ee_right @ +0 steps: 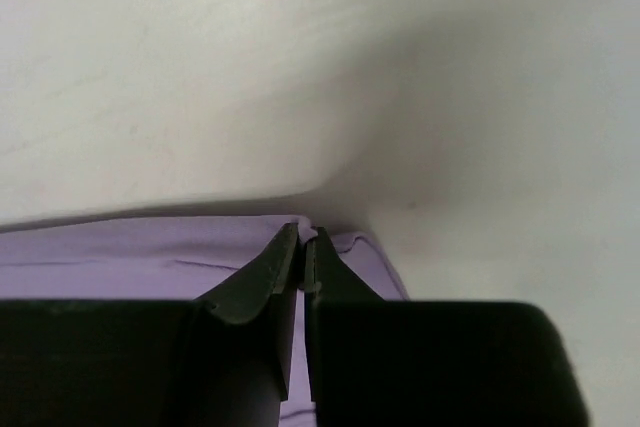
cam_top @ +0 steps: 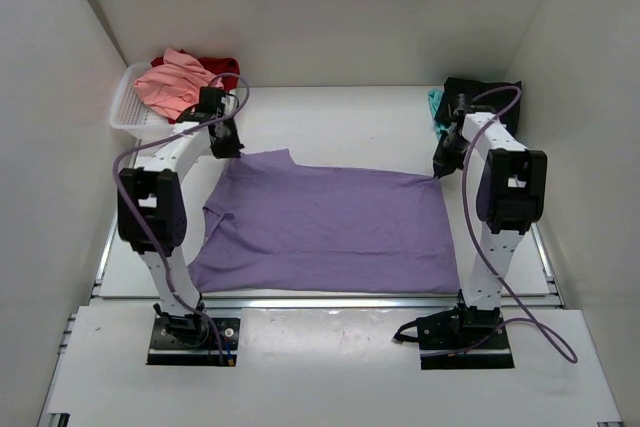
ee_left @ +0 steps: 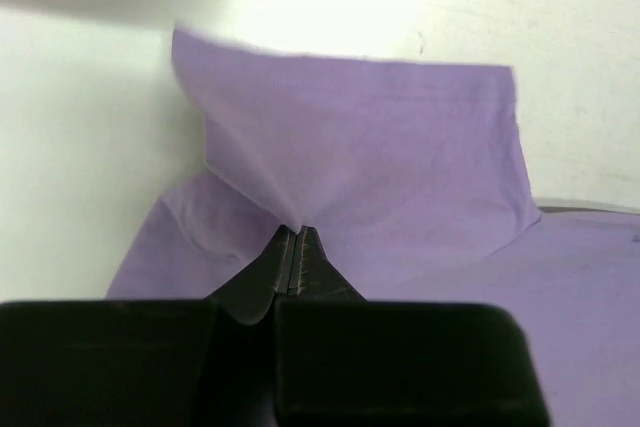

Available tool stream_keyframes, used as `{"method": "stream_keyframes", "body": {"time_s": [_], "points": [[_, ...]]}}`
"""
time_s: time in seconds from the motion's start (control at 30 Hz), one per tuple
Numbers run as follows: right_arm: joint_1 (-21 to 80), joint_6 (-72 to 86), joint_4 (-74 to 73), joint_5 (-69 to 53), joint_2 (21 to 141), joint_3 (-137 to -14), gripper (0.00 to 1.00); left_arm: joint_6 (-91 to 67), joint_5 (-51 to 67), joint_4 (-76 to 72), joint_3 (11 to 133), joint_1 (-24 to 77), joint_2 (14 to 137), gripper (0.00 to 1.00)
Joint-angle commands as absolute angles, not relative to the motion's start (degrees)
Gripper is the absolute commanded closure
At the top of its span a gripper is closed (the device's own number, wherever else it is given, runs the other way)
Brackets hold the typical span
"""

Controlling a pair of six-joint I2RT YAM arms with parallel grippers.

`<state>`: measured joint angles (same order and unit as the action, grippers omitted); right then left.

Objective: Fold and stack the t-shirts
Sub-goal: Fold the other side of the tshirt into a rectangle

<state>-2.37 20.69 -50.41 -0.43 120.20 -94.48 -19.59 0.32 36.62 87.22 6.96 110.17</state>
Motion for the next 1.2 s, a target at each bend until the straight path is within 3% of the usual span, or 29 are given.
{"method": "stream_keyframes", "body": {"time_s": [0.0,0.53,1.17], "points": [[-2.55,18.9,-48.08,-1.66,111.9,-91.16,1.0,-21.0,3.25,35.77,81.41,6.68,102.15,1.0],[-3.87,16.52,-40.78,-5.63,88.78,-62.59,0.99,-20.04,0.35,38.49,58.29,8.62,78.67,1.0],[-5.18,16.87,-38.41,-4.92,78.14,-48.08,0.99,-21.27,-2.11,42.18,41.84,7.65,57.31,1.0]]}}
